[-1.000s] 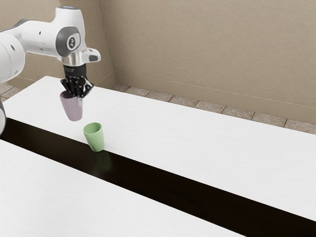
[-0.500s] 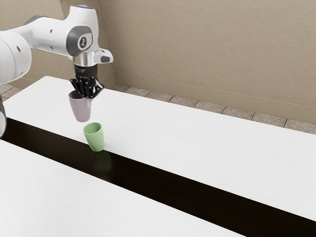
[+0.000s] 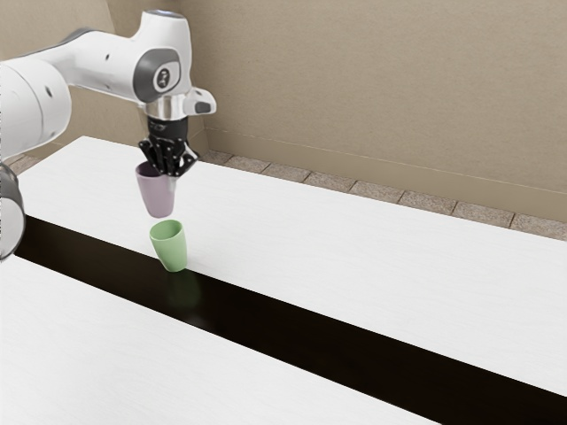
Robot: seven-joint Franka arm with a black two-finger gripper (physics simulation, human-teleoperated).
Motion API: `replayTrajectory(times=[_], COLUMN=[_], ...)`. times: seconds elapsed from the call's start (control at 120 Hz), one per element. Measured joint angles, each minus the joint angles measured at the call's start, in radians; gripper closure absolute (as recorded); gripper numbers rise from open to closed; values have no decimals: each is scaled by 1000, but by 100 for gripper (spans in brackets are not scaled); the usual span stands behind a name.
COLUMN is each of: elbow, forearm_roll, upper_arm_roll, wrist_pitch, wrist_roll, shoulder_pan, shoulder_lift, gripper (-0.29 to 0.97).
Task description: Place the left cup onto the right cup
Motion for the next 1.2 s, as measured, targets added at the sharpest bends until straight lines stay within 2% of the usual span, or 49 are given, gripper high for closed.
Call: replayTrajectory(times=[1.2], elbow=[67], forearm_roll=[-2], upper_arm_roll=[-31], wrist_pitch=[3], wrist_roll=[-24], shoulder_pan=[51], shoulder_lift=[106], gripper=[79])
